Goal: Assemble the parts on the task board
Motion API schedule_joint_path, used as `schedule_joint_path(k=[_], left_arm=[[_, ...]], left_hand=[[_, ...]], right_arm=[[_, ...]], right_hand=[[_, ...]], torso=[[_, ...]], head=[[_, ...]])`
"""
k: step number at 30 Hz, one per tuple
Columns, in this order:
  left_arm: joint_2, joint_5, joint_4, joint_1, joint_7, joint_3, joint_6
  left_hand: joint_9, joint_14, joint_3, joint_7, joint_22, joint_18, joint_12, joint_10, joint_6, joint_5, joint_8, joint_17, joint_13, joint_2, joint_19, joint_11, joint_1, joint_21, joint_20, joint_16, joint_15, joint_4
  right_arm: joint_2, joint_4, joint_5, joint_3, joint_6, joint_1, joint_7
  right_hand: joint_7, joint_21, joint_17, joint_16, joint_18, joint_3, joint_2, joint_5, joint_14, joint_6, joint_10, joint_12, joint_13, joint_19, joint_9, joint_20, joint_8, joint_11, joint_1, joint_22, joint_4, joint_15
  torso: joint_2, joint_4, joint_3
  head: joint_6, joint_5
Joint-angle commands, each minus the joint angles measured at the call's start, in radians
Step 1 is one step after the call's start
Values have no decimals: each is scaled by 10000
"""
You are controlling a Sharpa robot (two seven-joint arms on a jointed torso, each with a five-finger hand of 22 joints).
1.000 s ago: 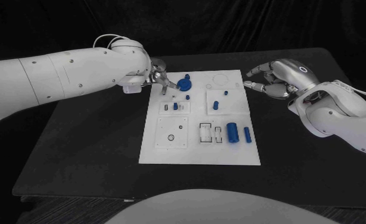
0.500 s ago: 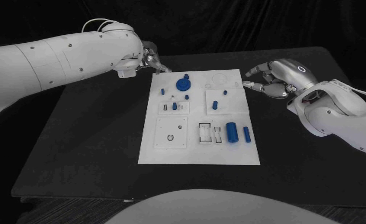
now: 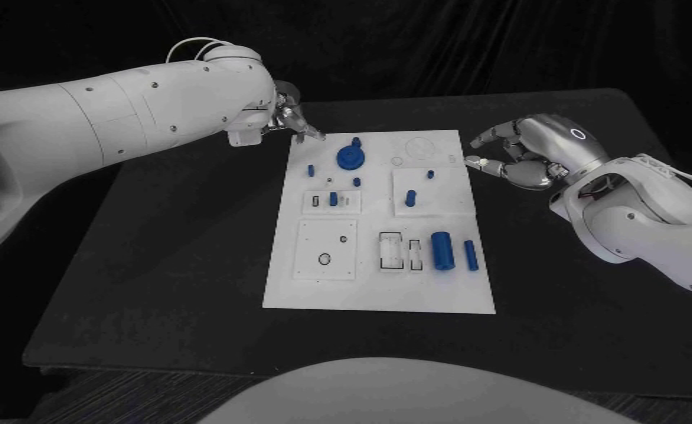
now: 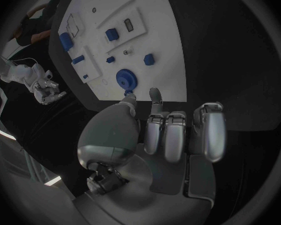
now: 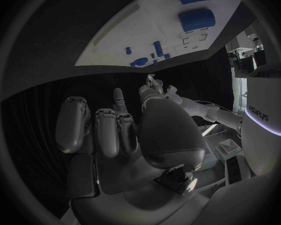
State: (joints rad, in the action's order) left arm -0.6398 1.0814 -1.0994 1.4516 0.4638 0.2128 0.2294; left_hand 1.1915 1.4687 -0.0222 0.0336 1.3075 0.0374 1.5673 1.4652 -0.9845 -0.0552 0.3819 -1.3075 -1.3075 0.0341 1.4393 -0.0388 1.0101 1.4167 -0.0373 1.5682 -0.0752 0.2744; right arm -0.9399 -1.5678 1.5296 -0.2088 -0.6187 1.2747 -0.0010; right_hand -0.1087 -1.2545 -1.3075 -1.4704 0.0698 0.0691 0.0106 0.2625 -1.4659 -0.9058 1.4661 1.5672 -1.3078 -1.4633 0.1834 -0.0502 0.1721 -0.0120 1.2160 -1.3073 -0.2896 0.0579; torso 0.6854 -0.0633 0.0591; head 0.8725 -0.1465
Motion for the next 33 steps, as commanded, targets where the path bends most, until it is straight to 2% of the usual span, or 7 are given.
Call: schedule_joint_path(k=[1, 11, 18, 20, 24, 30, 33], left_arm=[[2, -18, -29, -50, -209, -10, 222], [-65, -18, -309, -162, -277, -9, 191], [-48, -18, -424, -191, -293, -9, 217], [-39, -18, -439, -196, -292, -9, 228], [-8, -19, -465, -210, -281, -8, 262], [51, -19, -406, -274, -252, -8, 287], [78, -19, -368, -325, -239, -7, 278]], left_hand=[[-259, 1021, 113, 57, 1464, 129, 35, 1056, 137, -40, -362, -2633, -2632, 102, -75, 128, 77, -70, -56, 26, 69, 26], [-510, 1021, 204, 90, 1479, 133, 35, 1056, 2, -41, -645, -2633, -2632, 159, -77, 165, 63, -88, -100, 26, 107, 68], [-552, 1021, 229, 92, 1487, 131, 35, 1056, -40, -41, -687, -2633, -2632, 170, -70, 167, 42, -84, -106, 26, 111, 83], [-575, 1021, 242, 92, 1487, 132, 35, 1056, -63, -44, -711, -2633, -2632, 180, -72, 169, 29, -89, -109, 26, 113, 93], [-607, 1021, 255, 94, 1483, 135, 35, 1056, -87, -58, -745, -2633, -2632, 201, -80, 171, 14, -100, -113, 26, 115, 101], [-619, 1021, 257, 94, 1479, 138, 35, 1056, -95, -69, -759, -2633, -2632, 209, -86, 171, 16, -109, -114, 26, 116, 99], [-641, 1021, 260, 93, 1485, 136, 35, 1056, -115, -89, -782, -2633, -2632, 223, -81, 172, 22, -104, -117, 26, 118, 94]], right_arm=[[-30, -51, 28, 7, 73, -24, -87], [-333, -372, 28, 10, 112, 46, -214], [-520, -596, 28, 11, 250, 253, -331], [-558, -639, 28, 11, 282, 303, -359], [-646, -746, 28, 11, 442, 493, -451], [-695, -861, 28, 12, 657, 827, -582], [-721, -908, 28, 12, 708, 939, -625]], right_hand=[[16, 39, -1110, 53, -1, -60, -48, 50, -725, -39, 1047, 36, -2630, -23, -17, -63, -11, -64, 52, -1700, 16, -68], [19, 47, -1105, 56, 1, -59, -51, 67, -725, -42, 1047, 36, -2630, -21, -18, -62, -11, -65, 57, -1698, 18, -68], [20, 44, -1111, 52, 0, -58, -53, 86, -727, -51, 1047, 36, -2630, -23, -19, -62, -7, -62, 64, -1699, 21, -66], [20, 38, -1111, 52, -1, -58, -54, 90, -727, -53, 1047, 36, -2630, -25, -19, -62, -7, -59, 65, -1701, 21, -65], [20, 38, -1111, 52, -1, -58, -54, 90, -727, -53, 1047, 36, -2630, -25, -19, -62, -7, -59, 65, -1701, 21, -65], [20, 27, -1112, 51, -4, -60, -57, 98, -728, -61, 1047, 36, -2630, -29, -20, -60, -4, -51, 62, -1704, 17, -62], [20, 15, -1114, 50, -6, -62, -59, 102, -728, -66, 1047, 36, -2630, -34, -20, -59, -2, -44, 57, -1708, 12, -59]], torso=[[47, -42, -23], [56, -43, -28], [54, -71, -41], [50, -68, -52], [26, 7, -106], [40, 6, -67], [43, 9, -67]], head=[[1, -91], [1, -204], [1, -386], [1, -407], [1, -375], [1, -397], [1, -400]])
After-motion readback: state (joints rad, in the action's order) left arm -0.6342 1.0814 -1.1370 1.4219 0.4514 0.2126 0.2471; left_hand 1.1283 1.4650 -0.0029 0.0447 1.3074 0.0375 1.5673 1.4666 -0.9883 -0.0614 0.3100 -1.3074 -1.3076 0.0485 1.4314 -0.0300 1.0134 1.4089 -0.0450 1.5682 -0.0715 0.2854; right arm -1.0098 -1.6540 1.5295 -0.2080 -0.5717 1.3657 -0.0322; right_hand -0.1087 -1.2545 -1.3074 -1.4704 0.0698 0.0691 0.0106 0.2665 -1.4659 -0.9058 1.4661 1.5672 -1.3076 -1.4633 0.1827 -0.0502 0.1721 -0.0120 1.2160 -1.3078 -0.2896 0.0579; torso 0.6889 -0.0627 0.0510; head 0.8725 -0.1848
